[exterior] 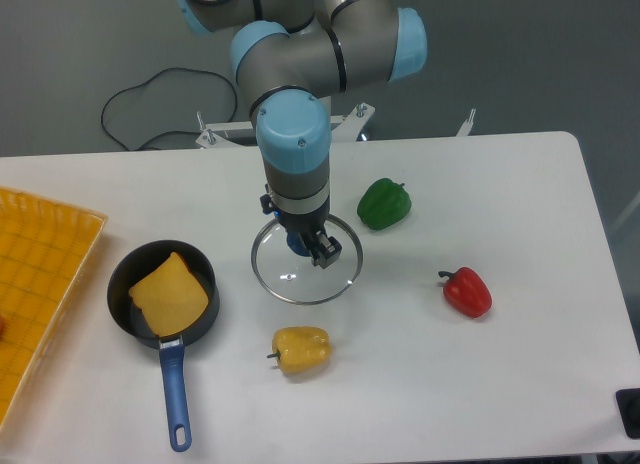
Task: Close the pot lid
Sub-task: 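Hold the clear glass lid by its knob above the table, then carry the glass lid toward the black pan with blue handle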
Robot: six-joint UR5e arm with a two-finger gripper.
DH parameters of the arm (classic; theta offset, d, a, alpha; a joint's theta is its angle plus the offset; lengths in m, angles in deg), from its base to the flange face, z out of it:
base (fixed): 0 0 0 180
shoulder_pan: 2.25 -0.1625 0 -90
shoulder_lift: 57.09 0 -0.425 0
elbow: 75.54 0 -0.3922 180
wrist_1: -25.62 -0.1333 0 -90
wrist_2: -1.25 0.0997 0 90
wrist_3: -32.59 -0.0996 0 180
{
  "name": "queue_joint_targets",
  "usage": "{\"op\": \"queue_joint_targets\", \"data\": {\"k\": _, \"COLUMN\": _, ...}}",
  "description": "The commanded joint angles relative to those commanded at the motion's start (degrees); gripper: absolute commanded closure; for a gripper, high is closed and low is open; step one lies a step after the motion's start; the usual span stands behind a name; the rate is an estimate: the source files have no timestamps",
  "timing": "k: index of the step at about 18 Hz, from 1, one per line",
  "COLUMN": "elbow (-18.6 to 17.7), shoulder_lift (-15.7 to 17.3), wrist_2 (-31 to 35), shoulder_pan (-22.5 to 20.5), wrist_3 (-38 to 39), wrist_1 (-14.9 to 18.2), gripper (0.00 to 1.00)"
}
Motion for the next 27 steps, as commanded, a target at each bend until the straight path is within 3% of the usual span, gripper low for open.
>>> {"op": "queue_joint_targets", "data": {"k": 7, "elbow": -0.62, "shoulder_lift": 1.14, "wrist_2": -0.7, "shoulder_pan": -0.17, "wrist_3": 0.26, "wrist_1": 0.0, "gripper": 0.51}}
{"op": "queue_joint_targets", "data": {"k": 15, "elbow": -0.35, "shoulder_lift": 1.58, "wrist_2": -0.62, "shoulder_pan": 2.11, "wrist_3": 6.14, "wrist_1": 0.35, "gripper": 0.51}}
{"op": "queue_joint_targets", "data": {"k": 21, "elbow": 0.26, "shoulder_lift": 0.44, "wrist_2": -0.26, "shoulder_pan": 8.87, "wrist_3": 19.24, "wrist_1": 0.61, "gripper": 0.51}}
{"op": "queue_joint_targets", "data": {"k": 27, "elbow": 0.88, "shoulder_lift": 0.27, "wrist_2": 0.18, "shoulder_pan": 14.32, "wrist_3": 25.56, "wrist_1": 4.57, "gripper": 0.51}}
